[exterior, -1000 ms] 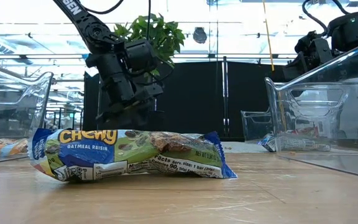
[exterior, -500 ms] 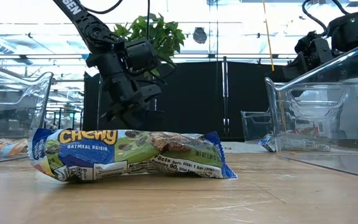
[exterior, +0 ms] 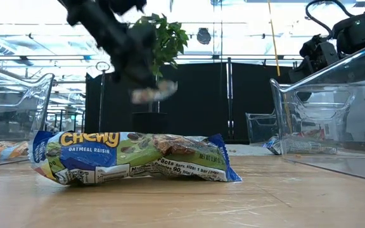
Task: Pick and place Granola Bars by type
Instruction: Put the yellow granola bar into the bottom left transparent bin
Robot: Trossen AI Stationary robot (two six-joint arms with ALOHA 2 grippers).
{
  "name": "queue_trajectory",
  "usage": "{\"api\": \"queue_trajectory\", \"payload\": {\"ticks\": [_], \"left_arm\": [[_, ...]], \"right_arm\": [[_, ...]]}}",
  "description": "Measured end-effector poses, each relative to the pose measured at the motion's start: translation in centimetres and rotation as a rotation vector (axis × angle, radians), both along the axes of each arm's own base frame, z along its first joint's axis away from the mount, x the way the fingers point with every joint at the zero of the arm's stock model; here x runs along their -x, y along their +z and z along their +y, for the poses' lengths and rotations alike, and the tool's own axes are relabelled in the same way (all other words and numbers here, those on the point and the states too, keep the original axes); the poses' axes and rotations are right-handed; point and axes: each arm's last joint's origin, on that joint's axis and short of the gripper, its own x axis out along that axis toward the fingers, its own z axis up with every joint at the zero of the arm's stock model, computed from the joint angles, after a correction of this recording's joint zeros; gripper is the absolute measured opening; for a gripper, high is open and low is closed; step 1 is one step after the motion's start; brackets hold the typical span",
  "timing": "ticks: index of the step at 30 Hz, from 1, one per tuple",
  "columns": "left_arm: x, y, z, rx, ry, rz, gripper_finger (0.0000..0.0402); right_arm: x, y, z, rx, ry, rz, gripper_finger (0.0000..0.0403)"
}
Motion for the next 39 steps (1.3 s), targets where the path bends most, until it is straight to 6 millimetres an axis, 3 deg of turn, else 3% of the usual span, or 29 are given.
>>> {"api": "queue_trajectory", "payload": {"ticks": [10,14,21,29,39], "left_arm": [[5.6,6.3,-8.6,-0.148,-0.229,-0.187,0.0001],[8.2,7.0,-11.5,-0.113,-0.319,-0.182,0.0001],[12.0,6.5,-15.2,0.048,-0.352,-0.093,0.0001],[14.1,6.0,-17.9,0.054,-0.326,-0.110,0.0000],[14.3,6.1,-18.0,-0.056,-0.355,-0.139,0.0000]], "right_arm": [[0.0,0.1,0.0,0.003,0.000,-0.006,0.0139],[0.0,0.1,0.0,-0.004,-0.001,-0.008,0.0139],[0.0,0.1,0.0,-0.011,-0.002,-0.009,0.0139],[0.0,0.1,0.0,-0.016,-0.002,-0.010,0.0139],[0.0,0.1,0.0,-0.018,-0.002,-0.011,0.0139]]}}
